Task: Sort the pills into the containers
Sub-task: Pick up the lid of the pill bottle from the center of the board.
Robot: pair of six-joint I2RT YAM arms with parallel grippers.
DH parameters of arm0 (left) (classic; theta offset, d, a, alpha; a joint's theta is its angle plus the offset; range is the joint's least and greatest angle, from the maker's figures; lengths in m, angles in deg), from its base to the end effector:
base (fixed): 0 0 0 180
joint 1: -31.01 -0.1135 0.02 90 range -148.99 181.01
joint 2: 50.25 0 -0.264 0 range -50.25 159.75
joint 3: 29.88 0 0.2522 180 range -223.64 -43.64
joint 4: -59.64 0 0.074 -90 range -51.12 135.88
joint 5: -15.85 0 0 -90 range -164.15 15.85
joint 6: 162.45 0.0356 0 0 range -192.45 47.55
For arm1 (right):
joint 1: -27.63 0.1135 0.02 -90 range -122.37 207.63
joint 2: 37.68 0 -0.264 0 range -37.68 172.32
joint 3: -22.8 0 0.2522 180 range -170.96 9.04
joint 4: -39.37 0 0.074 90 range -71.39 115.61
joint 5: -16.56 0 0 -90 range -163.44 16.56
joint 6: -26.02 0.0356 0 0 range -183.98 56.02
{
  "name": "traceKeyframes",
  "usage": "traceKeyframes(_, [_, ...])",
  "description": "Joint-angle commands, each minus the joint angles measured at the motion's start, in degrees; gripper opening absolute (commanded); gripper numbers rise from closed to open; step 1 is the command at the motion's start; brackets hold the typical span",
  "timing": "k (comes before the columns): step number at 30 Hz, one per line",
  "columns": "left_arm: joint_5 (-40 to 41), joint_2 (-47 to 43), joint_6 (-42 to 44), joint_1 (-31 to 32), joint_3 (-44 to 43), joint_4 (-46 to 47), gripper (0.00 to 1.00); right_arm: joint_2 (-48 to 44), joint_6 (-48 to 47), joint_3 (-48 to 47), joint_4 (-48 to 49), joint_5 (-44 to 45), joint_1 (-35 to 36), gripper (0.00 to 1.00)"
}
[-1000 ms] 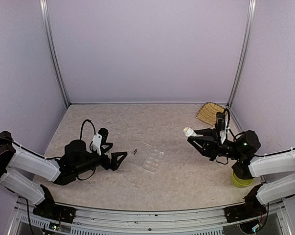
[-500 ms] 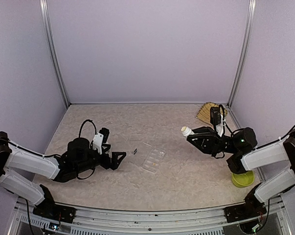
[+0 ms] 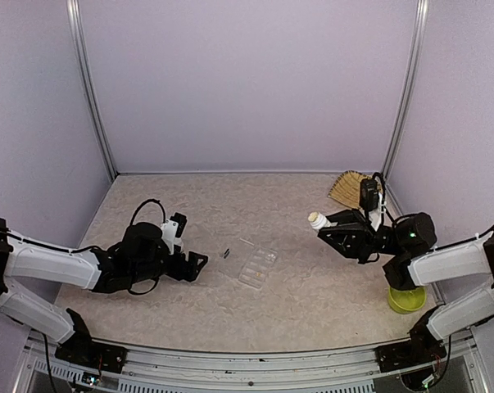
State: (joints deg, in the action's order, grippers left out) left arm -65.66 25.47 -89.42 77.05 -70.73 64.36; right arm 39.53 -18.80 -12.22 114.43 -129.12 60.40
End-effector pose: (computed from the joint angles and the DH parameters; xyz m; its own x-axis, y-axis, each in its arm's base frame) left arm 0.1817 -0.1808 0.1703 -0.5154 0.1186 -0.8487 0.4944 0.8501 -0.1815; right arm 0.1753 0.1478 0.2526 -0.3085 0.2770 -0.9100 -0.9500 -0.1389 0.2798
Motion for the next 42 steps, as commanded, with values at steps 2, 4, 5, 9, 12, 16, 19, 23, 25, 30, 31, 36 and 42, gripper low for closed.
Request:
traceKeyframes(2, [0.9, 2.7, -2.1, -0.4, -1.0, -5.2, 0.91, -9.4, -12.8, 0.7, -9.5, 3.2, -0.4, 0.14])
traceKeyframes(4, [0.7, 3.3, -2.6, -0.4, -0.9, -5.4, 0.88, -13.6, -17.4, 1.2, -16.3, 5.7, -0.4, 0.13])
traceKeyframes(5, [0.6, 3.7, -2.7, -0.4, -0.9, -5.6, 0.86, -15.5, -19.4, 1.4, -19.0, 6.9, -0.4, 0.13])
traceKeyframes(9, [0.1, 4.9, -3.1, -0.4, -1.4, -6.5, 0.79, -20.4, -24.5, 1.5, -26.2, 8.9, -0.5, 0.14])
traceKeyframes(12, [-0.4, 6.1, -3.1, -0.4, -1.9, -7.3, 0.76, -21.3, -25.0, 1.8, -27.3, 9.1, -0.4, 0.14])
traceKeyframes(16, [-0.3, 8.2, -2.7, -0.3, -3.0, -8.9, 0.7, -21.0, -24.7, 2.3, -26.5, 8.9, -0.4, 0.15])
traceKeyframes(19, [-0.2, 9.2, -2.6, -0.3, -3.2, -9.3, 0.68, -20.6, -24.4, 2.5, -26.0, 8.7, -0.5, 0.16])
traceKeyframes(23, [0.1, 10.3, -2.5, -0.3, -3.4, -9.1, 0.64, -20.6, -24.1, 2.6, -25.8, 8.5, -0.4, 0.16])
traceKeyframes(25, [0.0, 11.1, -2.3, -0.2, -3.6, -8.9, 0.63, -20.7, -24.1, 2.7, -25.9, 8.6, -0.4, 0.16])
traceKeyframes(30, [0.6, 13.7, -1.6, 0.6, -4.7, -9.1, 0.56, -21.1, -24.3, 3.1, -26.7, 8.8, -0.4, 0.16])
traceKeyframes(31, [0.8, 14.1, -1.6, 0.8, -4.9, -9.0, 0.54, -21.1, -24.3, 3.1, -26.8, 8.9, -0.4, 0.16])
traceKeyframes(36, [1.2, 15.2, -1.7, 1.4, -5.4, -8.7, 0.47, -21.1, -24.4, 3.2, -27.3, 8.9, -0.4, 0.16])
traceKeyframes(42, [1.6, 15.3, -1.5, 1.6, -5.8, -8.7, 0.38, -20.4, -24.5, 2.8, -27.6, 8.8, -0.4, 0.16])
